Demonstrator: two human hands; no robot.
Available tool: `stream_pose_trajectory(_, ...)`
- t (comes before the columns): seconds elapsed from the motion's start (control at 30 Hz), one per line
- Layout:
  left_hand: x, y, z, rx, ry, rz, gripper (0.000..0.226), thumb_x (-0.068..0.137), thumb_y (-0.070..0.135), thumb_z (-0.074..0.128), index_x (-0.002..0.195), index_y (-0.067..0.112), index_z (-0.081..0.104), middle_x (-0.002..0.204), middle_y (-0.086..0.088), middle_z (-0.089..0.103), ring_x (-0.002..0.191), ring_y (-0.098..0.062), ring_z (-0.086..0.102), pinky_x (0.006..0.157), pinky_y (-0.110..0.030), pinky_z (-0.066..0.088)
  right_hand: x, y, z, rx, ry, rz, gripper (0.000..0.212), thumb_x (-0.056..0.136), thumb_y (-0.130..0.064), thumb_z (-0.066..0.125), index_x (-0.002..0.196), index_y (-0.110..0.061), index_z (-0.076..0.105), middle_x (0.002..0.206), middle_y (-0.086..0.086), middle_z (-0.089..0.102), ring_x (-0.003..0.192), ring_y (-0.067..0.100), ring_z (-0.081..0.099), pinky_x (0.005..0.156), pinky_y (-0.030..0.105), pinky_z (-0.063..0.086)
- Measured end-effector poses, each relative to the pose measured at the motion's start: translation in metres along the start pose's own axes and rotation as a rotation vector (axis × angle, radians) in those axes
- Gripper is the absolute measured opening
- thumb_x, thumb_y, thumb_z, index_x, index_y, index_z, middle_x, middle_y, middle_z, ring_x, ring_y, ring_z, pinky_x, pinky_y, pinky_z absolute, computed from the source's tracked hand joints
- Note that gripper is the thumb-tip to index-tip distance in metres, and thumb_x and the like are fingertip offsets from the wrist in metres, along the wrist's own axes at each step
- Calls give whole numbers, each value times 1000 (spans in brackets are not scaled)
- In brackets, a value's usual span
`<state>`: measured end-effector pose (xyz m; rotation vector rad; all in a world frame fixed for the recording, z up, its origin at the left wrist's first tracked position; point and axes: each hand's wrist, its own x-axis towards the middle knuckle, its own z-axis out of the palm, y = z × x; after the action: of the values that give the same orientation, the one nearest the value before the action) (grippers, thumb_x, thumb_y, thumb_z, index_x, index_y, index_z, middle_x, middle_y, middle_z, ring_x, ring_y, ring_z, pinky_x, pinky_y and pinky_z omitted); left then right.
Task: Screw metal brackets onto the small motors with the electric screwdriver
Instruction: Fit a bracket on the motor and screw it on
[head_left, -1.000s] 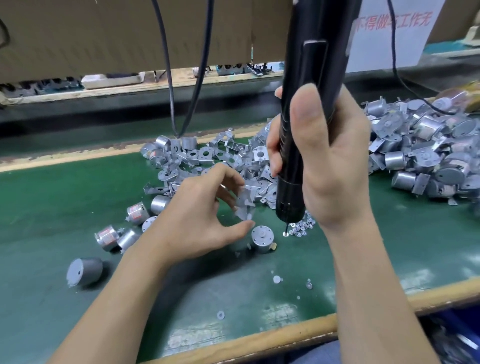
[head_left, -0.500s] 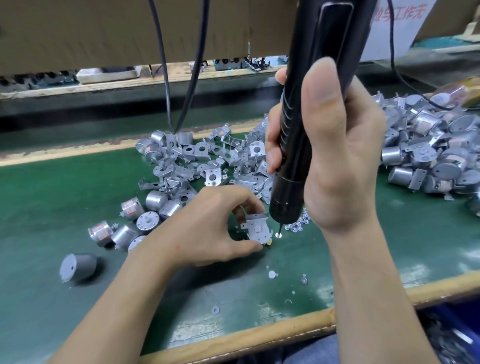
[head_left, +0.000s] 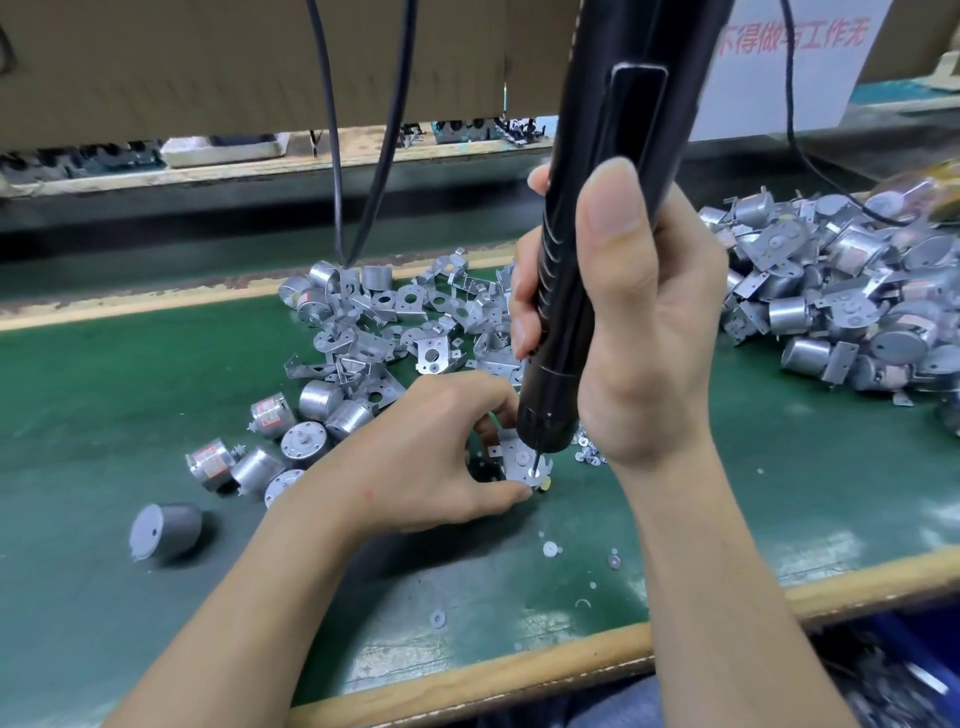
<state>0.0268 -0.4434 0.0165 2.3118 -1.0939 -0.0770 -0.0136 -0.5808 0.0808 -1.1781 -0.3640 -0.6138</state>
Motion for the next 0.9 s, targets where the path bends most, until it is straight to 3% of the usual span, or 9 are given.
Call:
stream_pose_trajectory(0.27,0,1,0,-11,17,8,32,73,40,79,90,23,57,84,13,56,78,-3,53,64,-18,42,-1,4,0,-5,6,-6,51,89,-40,55,93,10,46,60,13,51,42,22,47,47,26,39)
stream_pose_trajectory(0.47,0,4,-2,-5,30,54,32,74,39,79,89,39,50,82,19,55,77,2,52,63,-14,37,-2,9,-1,-11,0,1,49,90,-39,54,91,8,45,60,9,52,42,22,47,46,26,39)
stream_pose_trajectory(0.67,0,2,2,15,28,101,39,72,39,80,91,38,46,79,22,55,76,8,52,63,-9,35,-4,11,-2,-6,-25,-21,53,94,-42,55,92,10,43,58,7,50,40,19,45,45,25,37)
stream_pose_trajectory(0.8,0,0,6,25,31,128,38,75,32,79,100,27,51,83,11,60,74,-7,49,66,-13,38,-7,9,2,-4,-96,-48,74,90,-67,56,91,6,43,57,12,47,40,19,45,46,25,38)
stream_pose_trajectory(0.9,0,0,7,38,6,117,35,78,33,77,100,25,52,86,5,61,76,-14,51,68,-27,44,-7,10,2,-27,-95,-49,75,88,-71,56,89,3,45,56,6,48,38,20,44,45,25,38)
